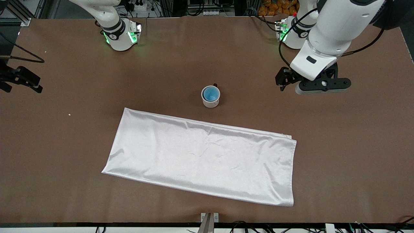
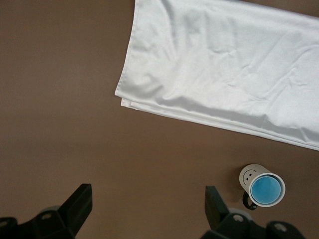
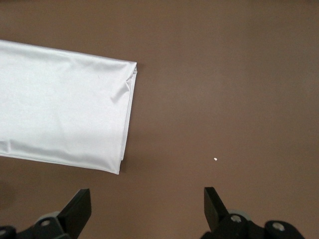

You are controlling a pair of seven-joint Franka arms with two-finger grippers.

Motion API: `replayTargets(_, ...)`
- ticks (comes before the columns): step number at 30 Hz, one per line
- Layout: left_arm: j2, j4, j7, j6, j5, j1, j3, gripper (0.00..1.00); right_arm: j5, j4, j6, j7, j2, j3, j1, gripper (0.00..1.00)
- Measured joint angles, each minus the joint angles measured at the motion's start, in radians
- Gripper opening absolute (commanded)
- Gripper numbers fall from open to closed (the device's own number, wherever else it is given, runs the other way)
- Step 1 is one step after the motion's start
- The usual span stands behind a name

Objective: Place blue cup into white mug on table

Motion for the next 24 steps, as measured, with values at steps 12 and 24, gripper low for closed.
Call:
replayTargets(12, -0.026, -0.044, 0.126, 0.0, -0.009, 0.013, 0.095, 1.0, 0.0, 0.0, 0.001, 0.0, 0.048, -0.019, 0.044, 1.0)
replayTargets(24, -0.04, -0.062, 0.16, 0.0, -0.012, 0.011, 0.171, 1.0, 0.0, 0.005, -0.015, 0.002, 0.041, -0.021, 0.06, 1.0)
